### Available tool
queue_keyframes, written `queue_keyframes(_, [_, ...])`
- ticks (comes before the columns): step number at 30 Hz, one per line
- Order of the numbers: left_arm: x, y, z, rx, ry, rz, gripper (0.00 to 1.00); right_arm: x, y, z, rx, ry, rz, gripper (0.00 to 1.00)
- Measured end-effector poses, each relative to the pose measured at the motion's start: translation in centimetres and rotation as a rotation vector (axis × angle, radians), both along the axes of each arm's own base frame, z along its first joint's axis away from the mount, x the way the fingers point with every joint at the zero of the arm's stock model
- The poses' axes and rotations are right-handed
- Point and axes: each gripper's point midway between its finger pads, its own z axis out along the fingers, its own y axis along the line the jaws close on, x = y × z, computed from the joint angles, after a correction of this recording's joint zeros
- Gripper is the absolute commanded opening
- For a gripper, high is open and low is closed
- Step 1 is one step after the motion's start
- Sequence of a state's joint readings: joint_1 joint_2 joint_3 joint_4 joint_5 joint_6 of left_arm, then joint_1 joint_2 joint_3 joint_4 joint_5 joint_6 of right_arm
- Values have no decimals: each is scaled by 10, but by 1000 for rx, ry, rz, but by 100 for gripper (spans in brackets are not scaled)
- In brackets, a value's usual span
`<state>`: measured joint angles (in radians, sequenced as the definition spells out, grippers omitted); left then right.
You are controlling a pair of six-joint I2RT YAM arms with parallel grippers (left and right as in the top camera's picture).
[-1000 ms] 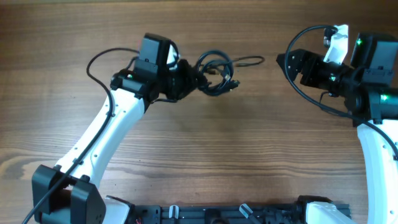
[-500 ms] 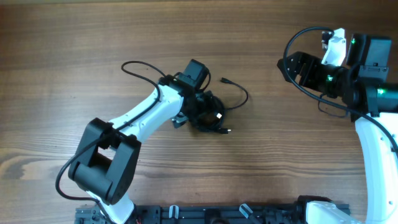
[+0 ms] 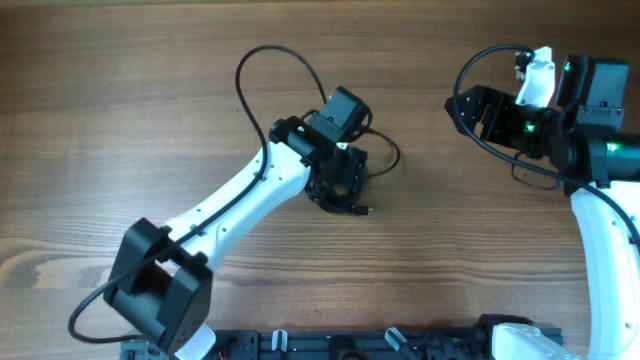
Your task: Untangle cables
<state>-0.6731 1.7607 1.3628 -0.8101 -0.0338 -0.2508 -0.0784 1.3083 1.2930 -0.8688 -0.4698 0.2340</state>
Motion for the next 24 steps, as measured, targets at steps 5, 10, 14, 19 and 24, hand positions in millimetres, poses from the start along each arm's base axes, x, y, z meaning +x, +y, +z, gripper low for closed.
queue_keyframes(5, [37,0,-27,68,-92,-92,68,-1,0,-1,-2,6,3,96])
queue_keyframes(10, [45,11,-47,132,-80,-159,66,-1,0,-1,-2,6,3,96])
queue_keyframes(14, [55,20,-53,137,-83,-148,62,-1,-1,-2,-9,7,-2,96])
queue_keyframes(19, [50,15,-65,120,-44,-169,61,-1,-2,-2,-11,7,-5,96])
queue_keyframes(24, [48,15,-66,118,-34,-173,53,-1,-3,-3,-19,7,-11,96])
